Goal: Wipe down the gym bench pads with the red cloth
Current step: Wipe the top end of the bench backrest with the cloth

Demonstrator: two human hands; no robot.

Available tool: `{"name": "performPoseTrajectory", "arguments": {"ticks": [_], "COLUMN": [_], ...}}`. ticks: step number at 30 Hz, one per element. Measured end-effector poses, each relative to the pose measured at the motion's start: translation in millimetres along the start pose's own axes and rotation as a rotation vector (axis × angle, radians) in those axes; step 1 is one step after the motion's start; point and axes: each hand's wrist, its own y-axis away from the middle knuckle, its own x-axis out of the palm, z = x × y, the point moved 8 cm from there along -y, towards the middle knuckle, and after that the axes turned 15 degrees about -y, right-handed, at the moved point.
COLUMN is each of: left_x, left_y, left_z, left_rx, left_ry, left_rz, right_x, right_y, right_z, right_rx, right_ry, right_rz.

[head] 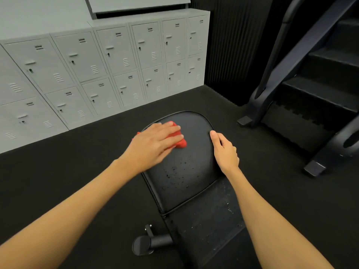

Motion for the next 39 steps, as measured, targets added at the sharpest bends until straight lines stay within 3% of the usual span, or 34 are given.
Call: {"name": "performPoseTrajectory", "arguments": {"ticks": [4,6,10,14,19,26,32,36,39], "left_x": [5,19,29,6,-10,11,19,4,-4], "left_y": [-37,-69,-92,-30,43,-31,-70,-16,33], "left_z": [31,33,13,3,25,49,16,-3,-12], "left_rx": [-0.334,-0.4,-0.269,-0.059,-0.188,-0.346,-0.328,-0.16,-0.164], "left_ry": [0.113,0.128,0.089,0.106,0.224,0.06,0.094,0.13,0.14], "left_rz": [0.122,0.212,0.234,0.13,0.127,0.276,0.238,0.17,0.18], "right_x": [0,0,-2,-2,-1,-1,-2,-2,0], "right_y": [1,1,1,1,1,2,3,2,1], "right_z": [1,3,3,3,1,3,5,5,3], "right_rx": [0.005,0.004,0.003,-0.003,-0.018,-0.019,-0.029,-0.045,-0.037], "right_ry": [0.01,0.015,0.014,0.01,0.0,0.013,0.012,0.009,0.017], "right_rz": [-0.001,0.007,0.011,0.008,0.002,0.006,-0.002,-0.014,0.006]}}
